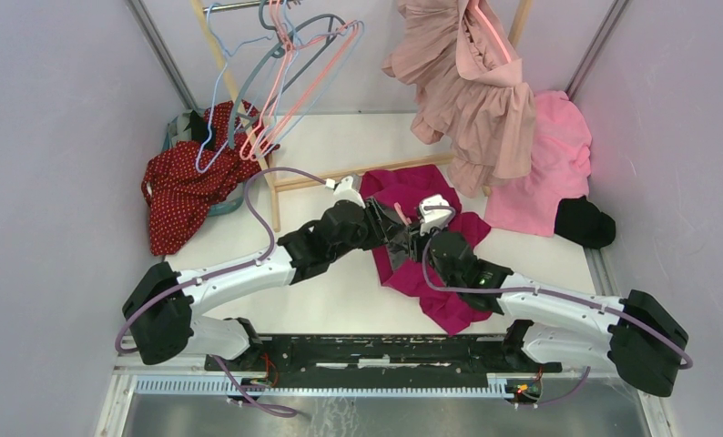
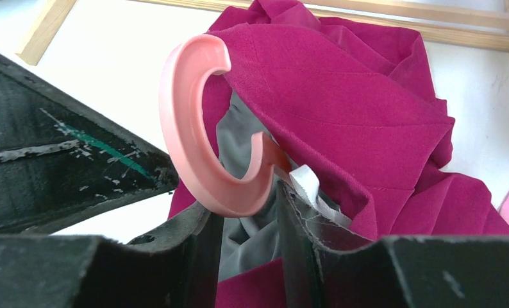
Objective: Place the skirt on the hanger
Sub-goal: Pick up the hanger at the center of the board.
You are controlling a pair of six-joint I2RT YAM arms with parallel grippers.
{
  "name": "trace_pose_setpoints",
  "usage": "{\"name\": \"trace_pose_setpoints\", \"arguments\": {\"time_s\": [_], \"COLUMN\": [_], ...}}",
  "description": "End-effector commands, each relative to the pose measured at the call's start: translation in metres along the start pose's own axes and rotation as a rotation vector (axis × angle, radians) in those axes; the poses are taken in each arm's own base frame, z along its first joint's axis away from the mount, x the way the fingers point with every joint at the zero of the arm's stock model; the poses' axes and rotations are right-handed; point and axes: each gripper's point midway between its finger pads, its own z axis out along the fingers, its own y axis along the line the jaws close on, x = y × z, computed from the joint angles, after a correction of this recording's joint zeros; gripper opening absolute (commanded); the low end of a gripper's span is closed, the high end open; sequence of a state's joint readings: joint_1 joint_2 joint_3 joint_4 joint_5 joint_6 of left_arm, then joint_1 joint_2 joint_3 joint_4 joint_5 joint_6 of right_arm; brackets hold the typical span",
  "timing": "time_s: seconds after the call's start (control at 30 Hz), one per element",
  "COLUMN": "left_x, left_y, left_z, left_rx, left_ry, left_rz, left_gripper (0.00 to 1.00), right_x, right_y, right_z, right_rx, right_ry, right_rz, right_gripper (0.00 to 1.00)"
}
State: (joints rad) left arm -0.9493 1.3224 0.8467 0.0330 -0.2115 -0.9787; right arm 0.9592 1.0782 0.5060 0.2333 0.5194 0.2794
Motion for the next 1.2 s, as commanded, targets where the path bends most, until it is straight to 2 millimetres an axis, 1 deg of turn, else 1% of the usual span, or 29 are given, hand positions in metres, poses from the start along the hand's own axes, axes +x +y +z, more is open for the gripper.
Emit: {"name": "trace_pose_setpoints", "arguments": {"time_s": [0.0, 0.13, 0.23, 0.27, 0.43, 0.53, 0.7, 0.8, 0.97, 1.07, 1.17], "left_x": [-0.017, -0.018, -0.018, -0.018, -0.02, -0.021, -0.022, -0.021, -0.022, -0.023, -0.026], "left_y": [-0.023, -0.022, -0.021, -0.02, -0.014, -0.009, 0.001, 0.004, 0.009, 0.012, 0.014], "left_z": [0.001, 0.001, 0.001, 0.001, -0.002, -0.006, -0.009, -0.009, -0.006, -0.005, -0.01], "left_rx": [0.075, 0.077, 0.076, 0.074, 0.068, 0.051, 0.031, 0.023, 0.013, 0.004, 0.0], "left_ry": [-0.04, -0.04, -0.037, -0.038, -0.044, -0.05, -0.056, -0.055, -0.059, -0.061, -0.071], "left_rz": [0.016, 0.014, 0.017, 0.017, 0.015, 0.022, 0.024, 0.028, 0.031, 0.038, 0.041], "left_gripper": [0.46, 0.46, 0.46, 0.46, 0.46, 0.46, 0.46, 0.46, 0.46, 0.46, 0.46], "right_x": [-0.016, -0.022, -0.027, -0.029, -0.044, -0.053, -0.062, -0.062, -0.067, -0.076, -0.09], "right_y": [-0.002, -0.004, -0.005, -0.006, -0.008, -0.01, -0.013, -0.015, -0.012, -0.012, -0.01], "right_z": [0.007, 0.009, 0.011, 0.011, 0.007, 0.004, 0.003, 0.001, -0.004, -0.011, -0.019], "right_rx": [0.017, 0.036, 0.046, 0.048, 0.052, 0.043, 0.033, 0.023, -0.014, -0.031, -0.052], "right_ry": [-0.054, -0.073, -0.088, -0.093, -0.135, -0.158, -0.184, -0.199, -0.228, -0.262, -0.294], "right_rz": [0.03, 0.018, 0.005, 0.002, -0.011, -0.015, -0.015, -0.005, 0.01, 0.025, 0.04], "right_gripper": [0.41, 0.38, 0.32, 0.29, 0.1, 0.04, 0.03, 0.03, 0.01, 0.01, 0.01]}}
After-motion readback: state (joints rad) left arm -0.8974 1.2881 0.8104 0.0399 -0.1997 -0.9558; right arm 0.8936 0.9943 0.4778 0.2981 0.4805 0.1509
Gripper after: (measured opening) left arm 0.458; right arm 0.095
